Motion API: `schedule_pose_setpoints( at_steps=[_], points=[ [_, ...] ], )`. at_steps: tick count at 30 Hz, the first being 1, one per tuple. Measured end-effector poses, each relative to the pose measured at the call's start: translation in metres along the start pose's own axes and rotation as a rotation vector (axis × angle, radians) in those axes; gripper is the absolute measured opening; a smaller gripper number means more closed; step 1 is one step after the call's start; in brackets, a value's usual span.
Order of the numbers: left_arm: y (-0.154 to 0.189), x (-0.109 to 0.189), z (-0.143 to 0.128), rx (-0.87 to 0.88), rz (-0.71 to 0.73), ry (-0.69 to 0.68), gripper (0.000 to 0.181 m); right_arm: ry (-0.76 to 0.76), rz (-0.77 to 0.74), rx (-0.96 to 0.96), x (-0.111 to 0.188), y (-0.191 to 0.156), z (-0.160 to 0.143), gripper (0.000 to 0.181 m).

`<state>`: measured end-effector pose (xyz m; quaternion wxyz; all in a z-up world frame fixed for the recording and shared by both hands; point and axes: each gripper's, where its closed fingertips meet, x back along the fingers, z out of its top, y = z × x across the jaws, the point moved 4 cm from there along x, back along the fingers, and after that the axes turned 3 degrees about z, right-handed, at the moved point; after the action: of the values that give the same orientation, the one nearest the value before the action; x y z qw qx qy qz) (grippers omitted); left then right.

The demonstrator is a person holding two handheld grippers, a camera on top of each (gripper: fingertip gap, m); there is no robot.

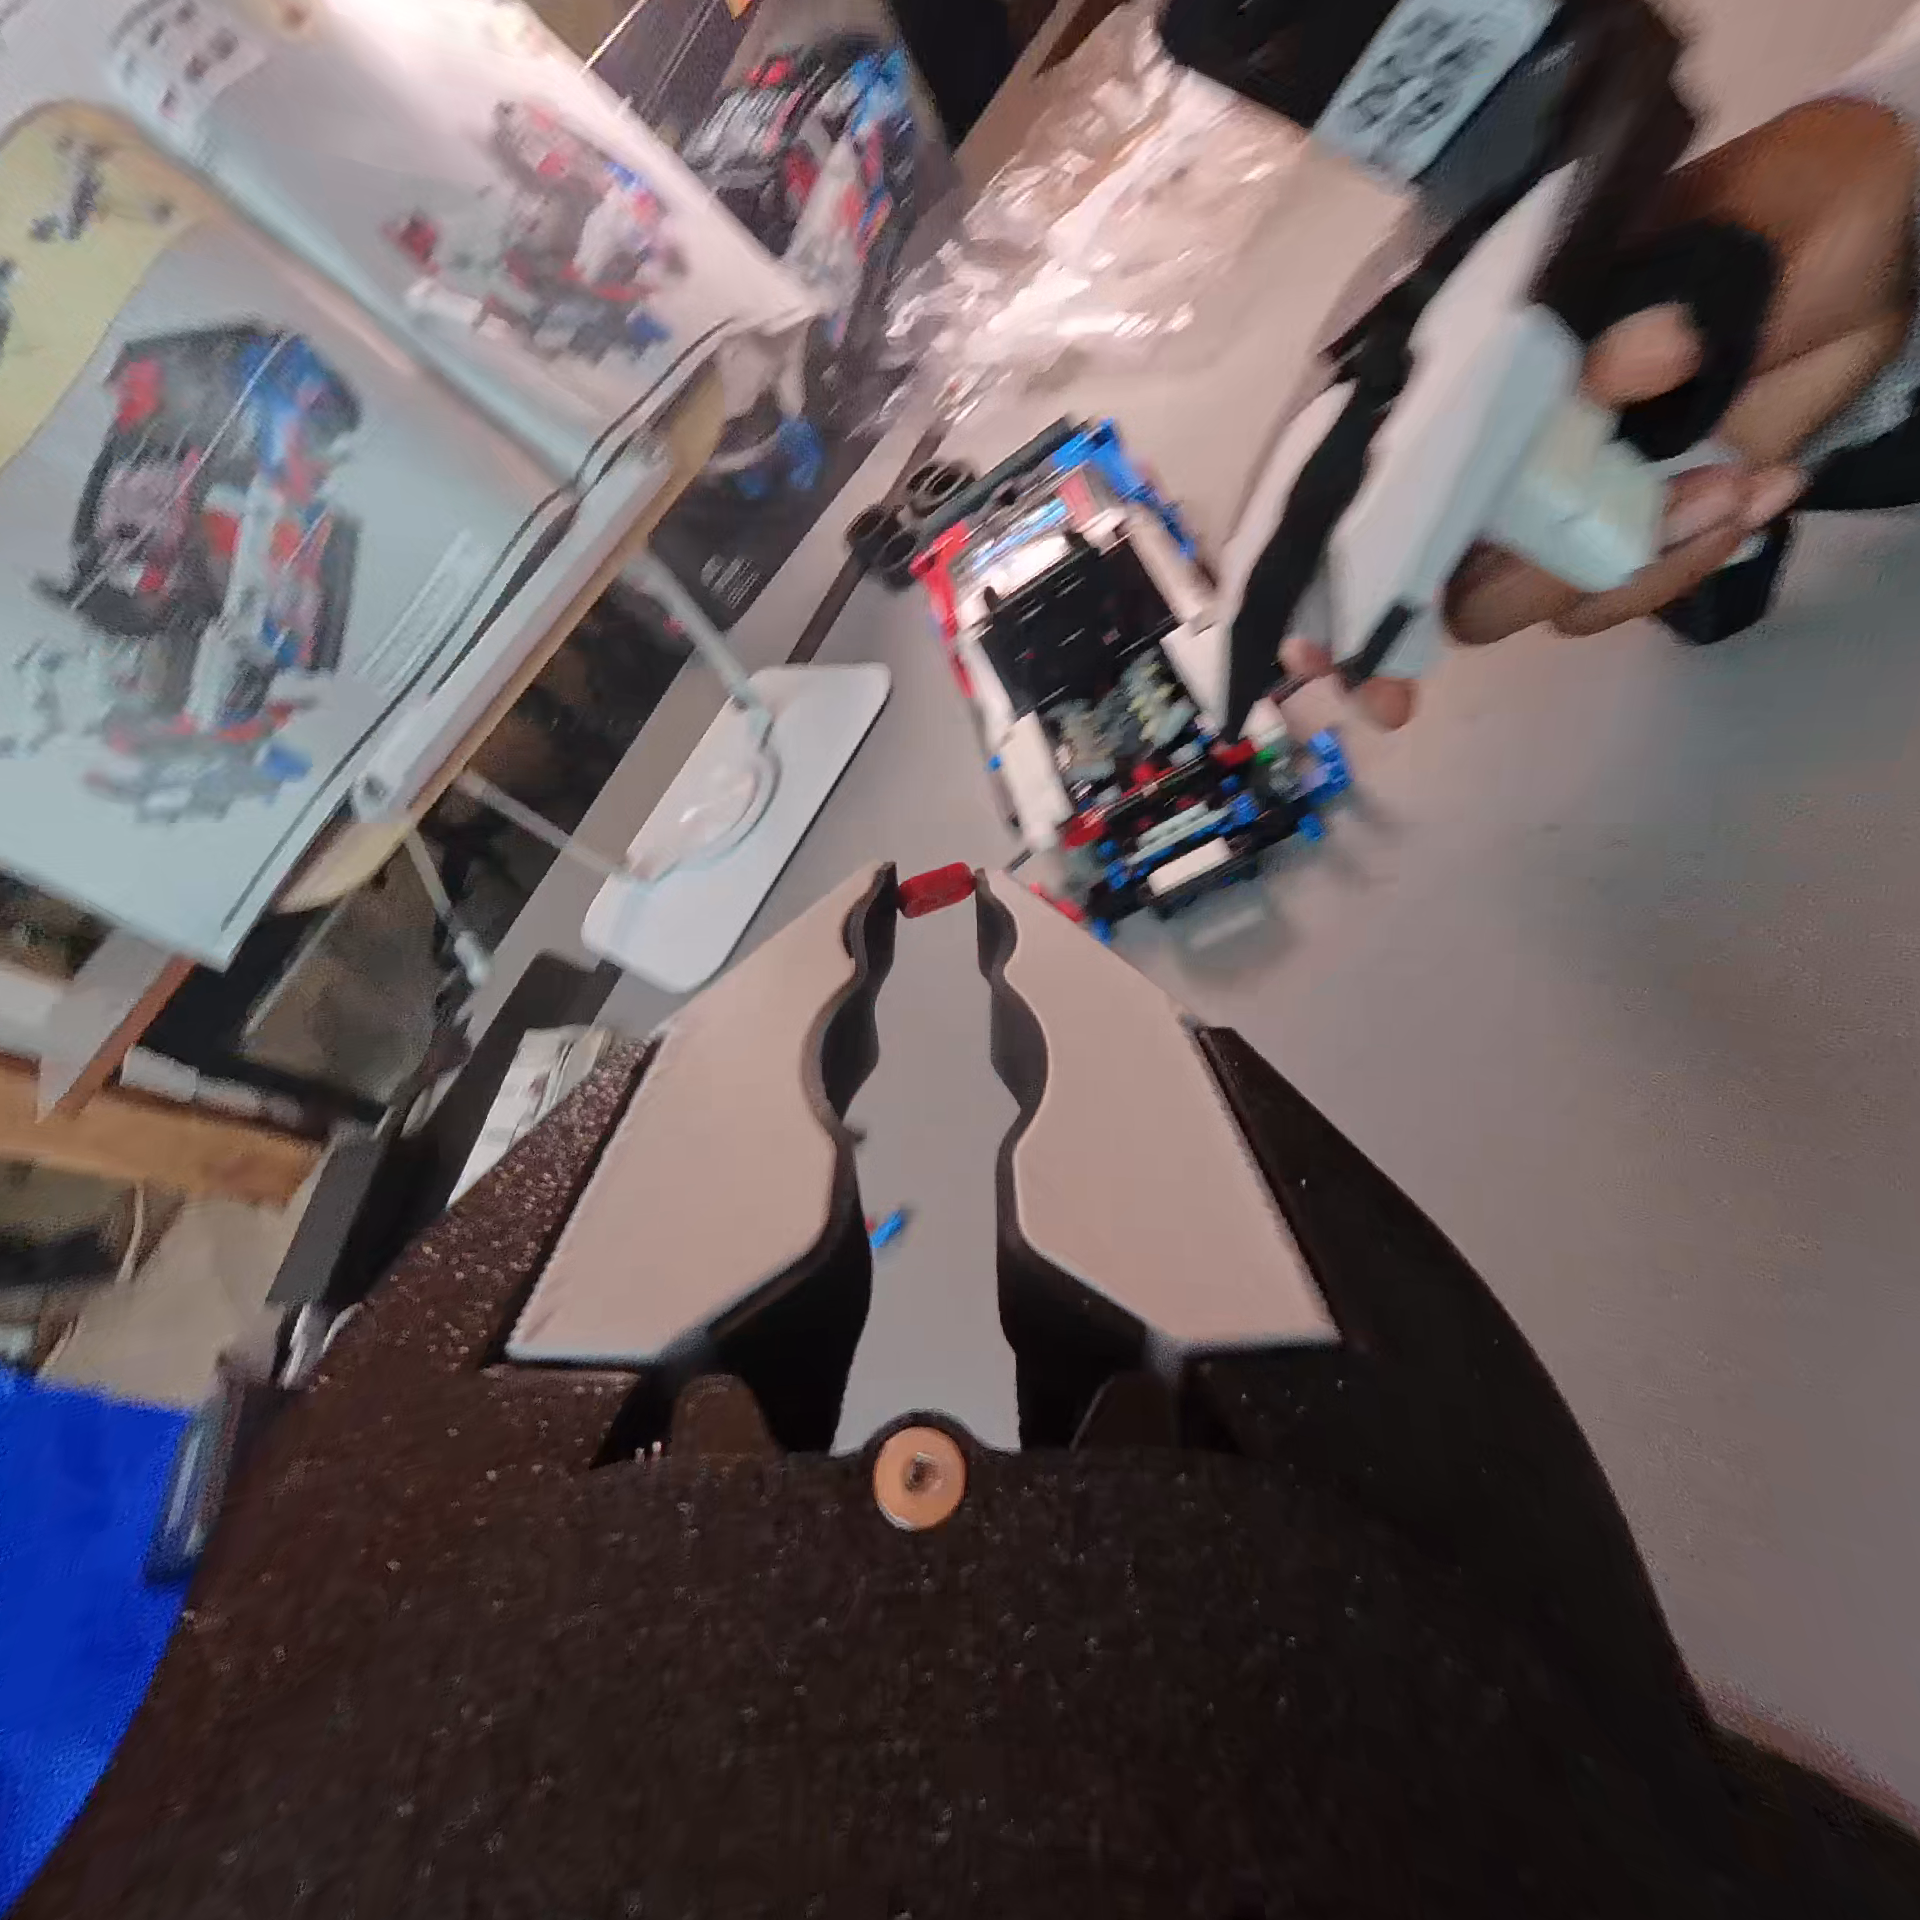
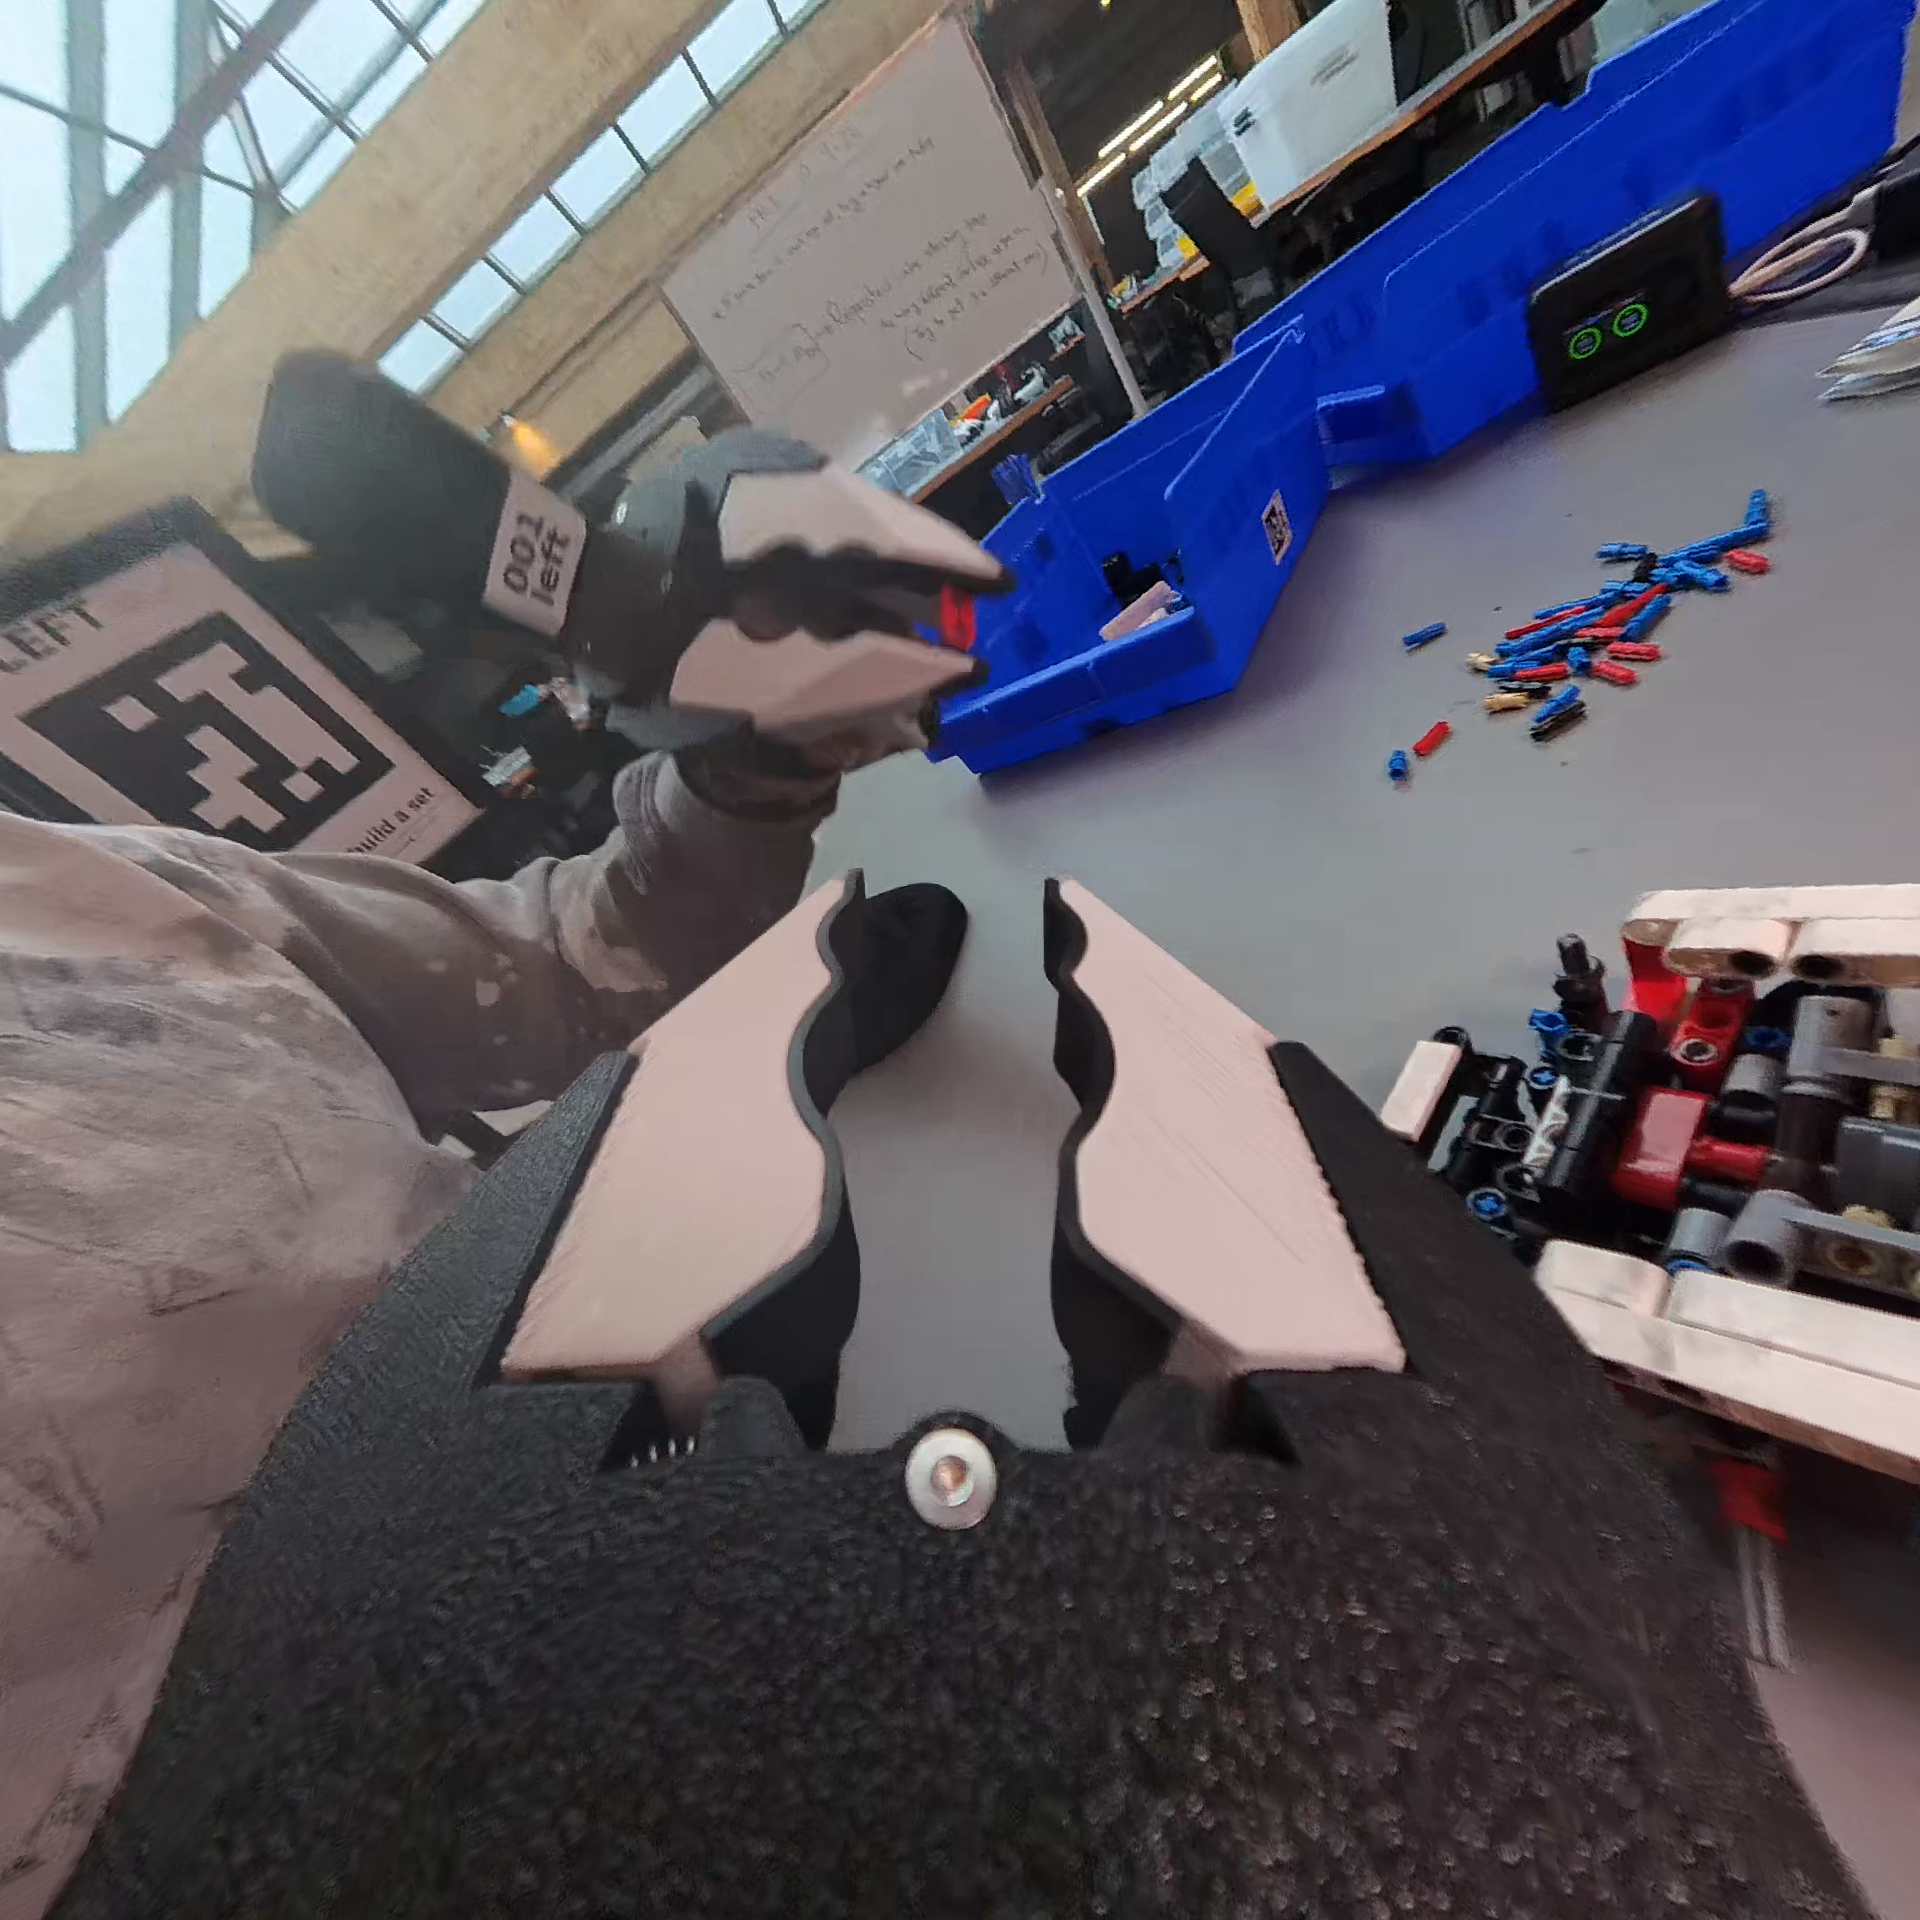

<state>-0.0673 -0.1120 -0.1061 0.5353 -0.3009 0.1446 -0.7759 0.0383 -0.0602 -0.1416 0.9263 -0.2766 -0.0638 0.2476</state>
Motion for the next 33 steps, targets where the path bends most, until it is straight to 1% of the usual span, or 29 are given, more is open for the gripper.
schedule_pose_setpoints(
  at_steps=[1, 3, 5, 7, 9, 10, 12, 18, 20, 22, 24, 27, 30, 32, 33],
  points=[
    [-0.021, 0.008, -0.016, 0.053, 0.050, -0.075, 0.013, -0.014, -0.018, 0.036, 0.001, 0.000, 0.000, 0.034],
    [-0.064, 0.028, -0.054, 0.183, 0.167, -0.213, 0.014, -0.026, -0.044, 0.089, 0.002, -0.001, 0.001, 0.034],
    [-0.097, 0.051, -0.093, 0.306, 0.272, -0.323, 0.014, -0.034, -0.049, 0.116, 0.002, -0.003, 0.002, 0.035],
    [-0.118, 0.071, -0.134, 0.407, 0.348, -0.455, 0.014, -0.049, -0.046, 0.128, 0.001, -0.004, 0.000, 0.035],
    [-0.126, 0.084, -0.166, 0.482, 0.392, -0.551, 0.014, -0.064, -0.049, 0.135, -0.001, -0.004, -0.002, 0.039],
    [-0.127, 0.088, -0.176, 0.515, 0.403, -0.566, 0.015, -0.071, -0.052, 0.144, -0.001, -0.004, -0.004, 0.039],
    [-0.126, 0.089, -0.186, 0.562, 0.413, -0.567, 0.019, -0.091, -0.056, 0.161, -0.002, -0.004, -0.007, 0.039],
    [-0.128, 0.087, -0.198, 0.571, 0.456, -0.611, 0.036, -0.139, -0.058, 0.167, -0.004, -0.002, -0.016, 0.037],
    [-0.129, 0.084, -0.193, 0.585, 0.452, -0.573, 0.040, -0.145, -0.063, 0.175, -0.004, -0.002, -0.017, 0.036],
    [-0.126, 0.076, -0.174, 0.591, 0.412, -0.466, 0.042, -0.143, -0.070, 0.186, -0.003, -0.002, -0.016, 0.036],
    [-0.122, 0.064, -0.142, 0.585, 0.355, -0.302, 0.045, -0.138, -0.082, 0.196, -0.002, 0.000, -0.015, 0.036],
    [-0.110, 0.044, -0.088, 0.592, 0.246, -0.058, 0.052, -0.112, -0.098, 0.205, -0.001, 0.002, -0.010, 0.036],
    [-0.095, 0.017, -0.043, 0.597, 0.133, 0.081, 0.064, -0.079, -0.115, 0.215, 0.002, 0.004, -0.006, 0.034],
    [-0.083, -0.003, -0.019, 0.597, 0.067, 0.149, 0.070, -0.055, -0.136, 0.234, 0.006, 0.006, -0.002, 0.032],
    [-0.077, -0.013, -0.009, 0.597, 0.042, 0.178, 0.070, -0.041, -0.146, 0.245, 0.008, 0.007, 0.000, 0.031]
  ],
)
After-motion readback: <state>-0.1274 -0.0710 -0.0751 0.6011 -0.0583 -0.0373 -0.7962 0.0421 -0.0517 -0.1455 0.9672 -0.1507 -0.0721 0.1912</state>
